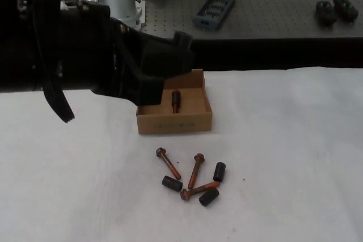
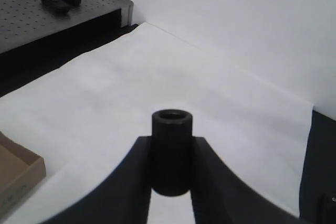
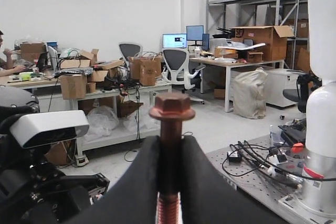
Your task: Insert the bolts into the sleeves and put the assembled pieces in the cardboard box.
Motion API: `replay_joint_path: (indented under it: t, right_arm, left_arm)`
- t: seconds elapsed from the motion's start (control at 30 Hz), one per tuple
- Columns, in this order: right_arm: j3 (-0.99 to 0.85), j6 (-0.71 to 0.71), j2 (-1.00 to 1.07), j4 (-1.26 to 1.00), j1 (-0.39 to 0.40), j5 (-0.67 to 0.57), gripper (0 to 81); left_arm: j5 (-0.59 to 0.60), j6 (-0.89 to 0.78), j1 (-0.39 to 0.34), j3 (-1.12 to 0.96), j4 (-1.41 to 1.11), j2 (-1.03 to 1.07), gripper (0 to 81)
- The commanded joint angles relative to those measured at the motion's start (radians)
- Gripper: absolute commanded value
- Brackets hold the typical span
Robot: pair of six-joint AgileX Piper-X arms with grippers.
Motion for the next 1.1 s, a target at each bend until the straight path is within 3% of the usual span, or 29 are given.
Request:
replay_joint_path:
  t: [0.0,0.17,0.33,0.5,0.63,0.8,0.93,1.07]
  right_arm:
    - [-0.005,0.007,0.002,-0.019,-0.002,-0.016,3.8]
    - [-0.005,0.007,0.002,0.028,-0.002,-0.039,3.8]
    - [-0.005,0.007,0.019,0.062,0.001,-0.113,3.8]
    - [-0.005,-0.001,0.036,0.062,0.055,-0.197,3.8]
    - [-0.005,-0.009,0.036,0.062,0.116,-0.191,3.8]
    - [0.057,-0.032,0.012,0.044,0.186,-0.083,3.8]
    - [0.152,-0.022,-0.041,-0.019,0.224,-0.038,3.8]
    - [0.210,0.030,-0.076,-0.084,0.232,-0.028,3.8]
  left_arm:
    - [0.017,0.018,-0.002,-0.003,-0.009,-0.009,0.6]
    - [0.034,0.018,-0.002,-0.003,-0.009,-0.009,0.6]
    - [0.163,0.018,-0.016,-0.003,-0.009,0.002,0.6]
    - [0.225,0.027,-0.066,-0.003,-0.022,0.030,0.6]
    - [0.237,0.048,-0.080,-0.003,-0.029,0.033,0.6]
    - [0.237,0.048,-0.080,-0.003,-0.036,0.033,0.6]
    - [0.311,0.048,-0.080,-0.003,-0.035,0.031,0.6]
    - [0.312,0.048,-0.080,-0.003,-0.035,0.023,0.6]
